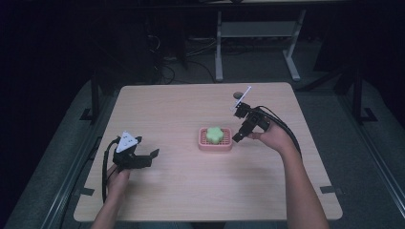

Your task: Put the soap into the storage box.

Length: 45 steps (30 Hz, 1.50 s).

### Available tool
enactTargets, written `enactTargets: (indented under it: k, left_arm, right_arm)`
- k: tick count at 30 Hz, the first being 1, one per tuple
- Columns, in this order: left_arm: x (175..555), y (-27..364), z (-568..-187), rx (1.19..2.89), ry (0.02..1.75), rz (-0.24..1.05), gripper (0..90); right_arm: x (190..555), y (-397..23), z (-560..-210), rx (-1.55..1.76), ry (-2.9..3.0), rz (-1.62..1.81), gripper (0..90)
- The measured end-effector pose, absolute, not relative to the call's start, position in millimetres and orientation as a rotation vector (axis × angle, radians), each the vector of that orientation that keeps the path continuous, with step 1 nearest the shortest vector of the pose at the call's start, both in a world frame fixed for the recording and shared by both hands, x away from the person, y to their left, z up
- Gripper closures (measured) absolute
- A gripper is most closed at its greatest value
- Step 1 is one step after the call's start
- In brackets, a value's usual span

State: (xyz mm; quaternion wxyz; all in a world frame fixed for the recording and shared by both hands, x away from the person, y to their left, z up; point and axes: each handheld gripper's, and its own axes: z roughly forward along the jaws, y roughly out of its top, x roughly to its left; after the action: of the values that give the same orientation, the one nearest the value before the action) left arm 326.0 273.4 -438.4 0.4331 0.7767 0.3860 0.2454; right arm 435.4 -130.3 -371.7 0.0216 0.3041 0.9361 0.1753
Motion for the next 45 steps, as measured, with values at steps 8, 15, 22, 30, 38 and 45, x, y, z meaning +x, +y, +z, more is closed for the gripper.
enactTargets:
  k: [8, 15, 22, 30, 38, 45]
  left_arm:
    - [326.0, 273.1, -438.6, 1.934, 0.962, 0.610, 14.3]
    - [326.0, 272.6, -438.8, 1.944, 0.956, 0.610, 14.3]
    - [325.9, 272.1, -439.0, 1.945, 0.955, 0.605, 14.4]
    - [326.0, 272.0, -439.2, 1.950, 0.953, 0.608, 14.3]
    - [325.9, 271.7, -439.3, 1.952, 0.952, 0.609, 14.3]
    - [325.9, 271.5, -439.2, 1.953, 0.952, 0.606, 14.3]
  right_arm:
    - [426.4, -144.1, -377.5, 0.966, 2.896, 0.554, 21.9]
    - [417.7, -154.7, -384.1, 0.978, 2.891, 0.579, 21.9]
    - [409.9, -163.4, -388.5, 0.992, 2.886, 0.592, 21.9]
    - [401.0, -172.9, -394.7, 1.017, 2.884, 0.610, 21.9]
    - [392.2, -180.1, -396.5, 1.019, 2.873, 0.624, 21.9]
    - [385.0, -187.5, -398.6, 1.034, 2.864, 0.638, 21.9]
